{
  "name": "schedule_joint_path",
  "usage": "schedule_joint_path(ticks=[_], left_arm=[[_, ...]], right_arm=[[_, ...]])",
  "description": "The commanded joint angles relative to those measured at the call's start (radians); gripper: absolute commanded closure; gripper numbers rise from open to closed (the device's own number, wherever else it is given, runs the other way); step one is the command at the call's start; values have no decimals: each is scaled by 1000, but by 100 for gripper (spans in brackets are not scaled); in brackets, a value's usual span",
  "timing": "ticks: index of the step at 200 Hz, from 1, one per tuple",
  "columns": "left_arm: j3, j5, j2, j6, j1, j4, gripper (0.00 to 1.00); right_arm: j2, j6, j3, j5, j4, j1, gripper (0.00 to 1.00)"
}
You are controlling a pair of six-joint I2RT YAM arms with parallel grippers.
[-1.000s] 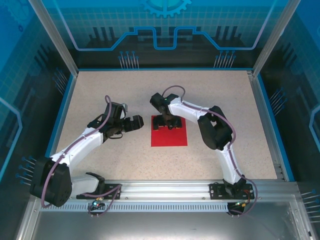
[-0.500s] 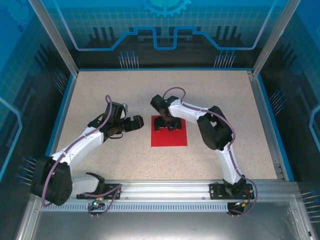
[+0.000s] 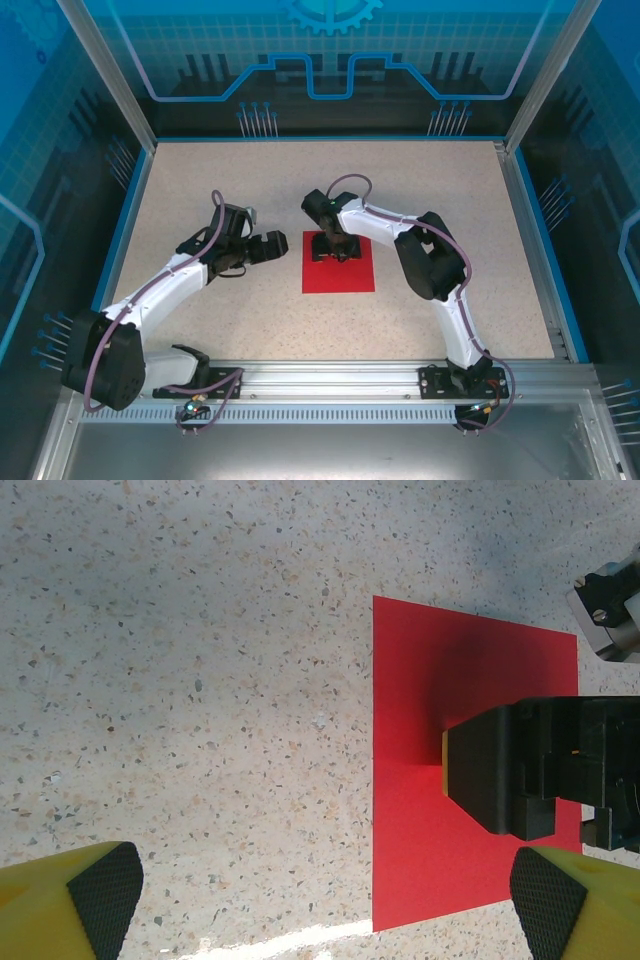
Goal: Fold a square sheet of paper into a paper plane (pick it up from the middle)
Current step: First fold in half a square sheet of paper at the center of the table.
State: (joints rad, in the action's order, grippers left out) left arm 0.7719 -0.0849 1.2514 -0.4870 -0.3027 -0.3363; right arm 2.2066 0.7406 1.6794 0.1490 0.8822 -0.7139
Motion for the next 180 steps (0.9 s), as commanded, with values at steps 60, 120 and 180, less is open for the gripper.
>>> schedule_joint_path(ticks=[60,120,180], left_arm=[[33,-23,8,25,10,-26,2],[37,-25,9,23,10,-27,2],[46,-23,13,25,10,-33,2]], right_arm=[[82,-6,-42,-76,21,-15,35],[40,-36,29,-65,57,-13,42],[-41,-40,25,-43,53,-8,61]])
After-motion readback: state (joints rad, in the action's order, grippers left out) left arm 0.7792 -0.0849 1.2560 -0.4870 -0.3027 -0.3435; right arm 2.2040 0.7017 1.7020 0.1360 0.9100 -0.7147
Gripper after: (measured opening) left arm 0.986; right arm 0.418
